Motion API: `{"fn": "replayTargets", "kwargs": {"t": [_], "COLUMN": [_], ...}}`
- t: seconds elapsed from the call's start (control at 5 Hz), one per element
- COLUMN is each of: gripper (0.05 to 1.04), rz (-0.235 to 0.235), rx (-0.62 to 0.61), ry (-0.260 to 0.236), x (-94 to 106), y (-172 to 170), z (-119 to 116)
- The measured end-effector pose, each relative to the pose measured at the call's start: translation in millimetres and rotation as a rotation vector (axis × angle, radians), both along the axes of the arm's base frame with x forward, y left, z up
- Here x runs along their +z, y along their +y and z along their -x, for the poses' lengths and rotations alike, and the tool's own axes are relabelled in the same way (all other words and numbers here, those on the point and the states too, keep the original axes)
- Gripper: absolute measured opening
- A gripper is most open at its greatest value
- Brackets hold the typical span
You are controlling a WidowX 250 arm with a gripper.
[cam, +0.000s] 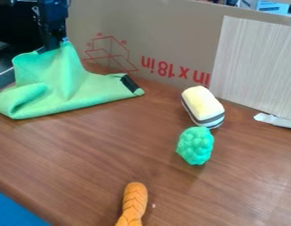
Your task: Folded cloth from right bottom to left top
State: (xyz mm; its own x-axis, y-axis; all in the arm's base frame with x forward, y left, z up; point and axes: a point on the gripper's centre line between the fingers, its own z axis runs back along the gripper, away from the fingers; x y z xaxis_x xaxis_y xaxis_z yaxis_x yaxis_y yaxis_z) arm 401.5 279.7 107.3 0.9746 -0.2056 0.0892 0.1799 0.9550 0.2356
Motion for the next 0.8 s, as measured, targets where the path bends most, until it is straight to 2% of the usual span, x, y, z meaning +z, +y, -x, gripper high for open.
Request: {"fn": "replayTargets", "kwargs": {"t": [0.2, 0.4, 0.6, 0.8], "gripper": [0.237, 0.499, 0.798, 0.997], "rz": [0.015, 0.021, 0.019, 0.002], "rx": [0.007, 0.029, 0.030, 0.032], "ry": [0.026, 0.008, 0.031, 0.008], "x": [-13.5, -30.4, -38.7, -24.6], "y": [6.2, 5.7, 4.8, 3.1], "z": [1.6, 3.6, 7.6, 10.8]}}
